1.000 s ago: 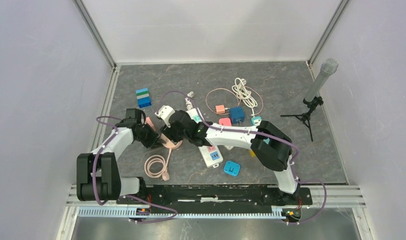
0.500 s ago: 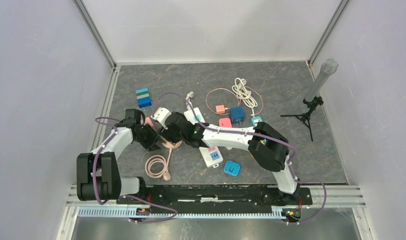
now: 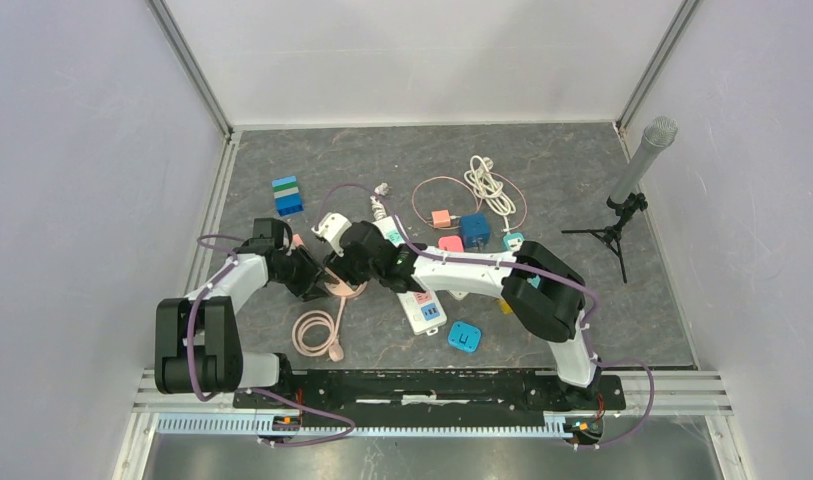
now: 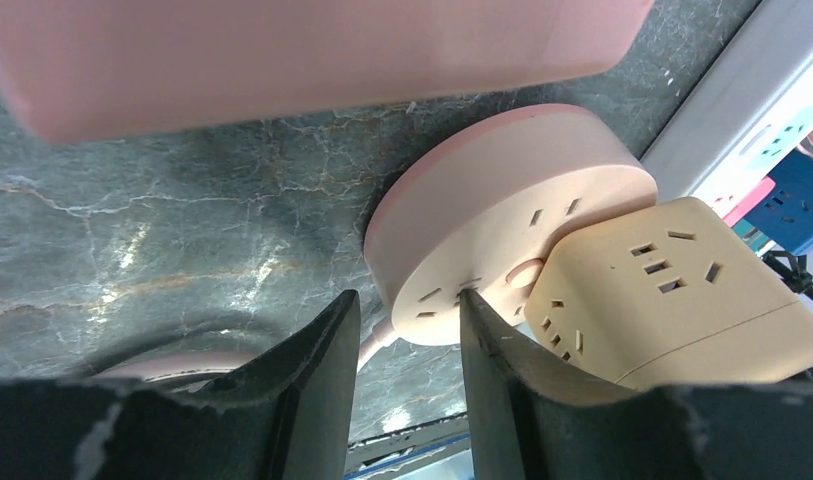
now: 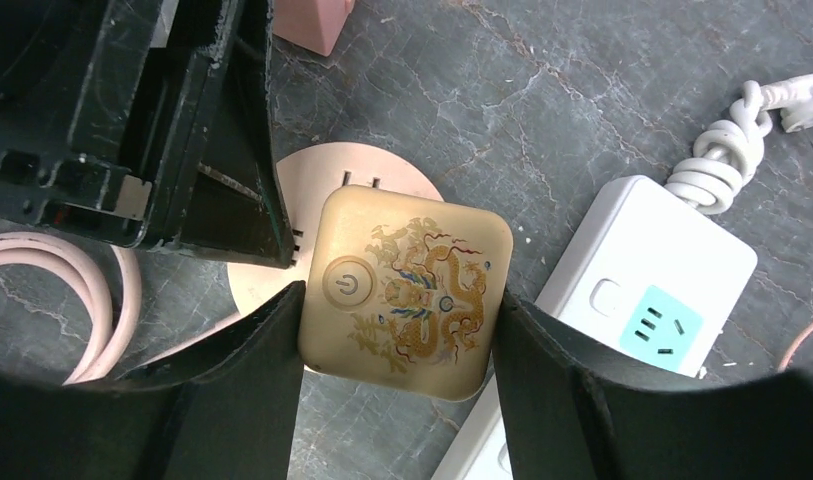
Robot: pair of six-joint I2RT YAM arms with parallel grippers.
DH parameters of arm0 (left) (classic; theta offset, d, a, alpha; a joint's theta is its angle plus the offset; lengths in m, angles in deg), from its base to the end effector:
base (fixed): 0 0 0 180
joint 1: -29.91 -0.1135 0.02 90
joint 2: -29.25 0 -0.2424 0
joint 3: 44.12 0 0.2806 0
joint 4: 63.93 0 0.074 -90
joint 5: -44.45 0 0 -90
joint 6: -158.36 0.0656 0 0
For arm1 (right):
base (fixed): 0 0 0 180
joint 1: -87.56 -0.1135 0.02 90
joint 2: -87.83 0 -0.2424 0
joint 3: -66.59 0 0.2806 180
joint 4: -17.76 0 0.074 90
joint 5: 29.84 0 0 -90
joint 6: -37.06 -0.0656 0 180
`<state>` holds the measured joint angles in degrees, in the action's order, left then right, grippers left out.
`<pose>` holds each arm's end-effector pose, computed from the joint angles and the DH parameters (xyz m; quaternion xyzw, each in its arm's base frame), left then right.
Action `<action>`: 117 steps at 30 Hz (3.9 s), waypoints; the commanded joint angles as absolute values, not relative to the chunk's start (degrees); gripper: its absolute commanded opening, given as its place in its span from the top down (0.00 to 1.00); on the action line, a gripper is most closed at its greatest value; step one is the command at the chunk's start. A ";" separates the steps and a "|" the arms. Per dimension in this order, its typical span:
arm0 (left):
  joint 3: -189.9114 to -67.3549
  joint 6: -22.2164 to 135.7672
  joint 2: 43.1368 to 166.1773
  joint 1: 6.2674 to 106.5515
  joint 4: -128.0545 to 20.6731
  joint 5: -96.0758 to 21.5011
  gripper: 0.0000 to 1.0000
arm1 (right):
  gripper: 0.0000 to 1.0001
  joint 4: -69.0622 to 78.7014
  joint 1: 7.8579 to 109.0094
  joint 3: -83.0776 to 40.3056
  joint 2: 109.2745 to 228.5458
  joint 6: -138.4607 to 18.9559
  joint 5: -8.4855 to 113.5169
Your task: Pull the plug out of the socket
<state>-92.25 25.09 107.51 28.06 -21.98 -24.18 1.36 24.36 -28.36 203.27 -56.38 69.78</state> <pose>0.2556 -0.0157 0.0814 -0.3457 0.9075 -0.2254 0.0784 0.2343 0.4395 0.1509 -0.4116 0.7915 0.1820 0.4135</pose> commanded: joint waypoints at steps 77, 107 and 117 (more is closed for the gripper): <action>-115.97 37.03 98.99 28.50 -1.93 -42.60 0.00 | 0.83 -7.68 27.70 -9.69 188.19 -50.64 31.40; -125.52 40.12 91.34 28.56 1.79 -36.61 0.00 | 0.02 -4.83 33.31 -8.05 170.38 -56.89 74.50; -131.96 33.84 81.24 28.59 -1.66 -41.58 0.00 | 0.02 -8.69 38.76 -3.84 147.78 -49.85 111.67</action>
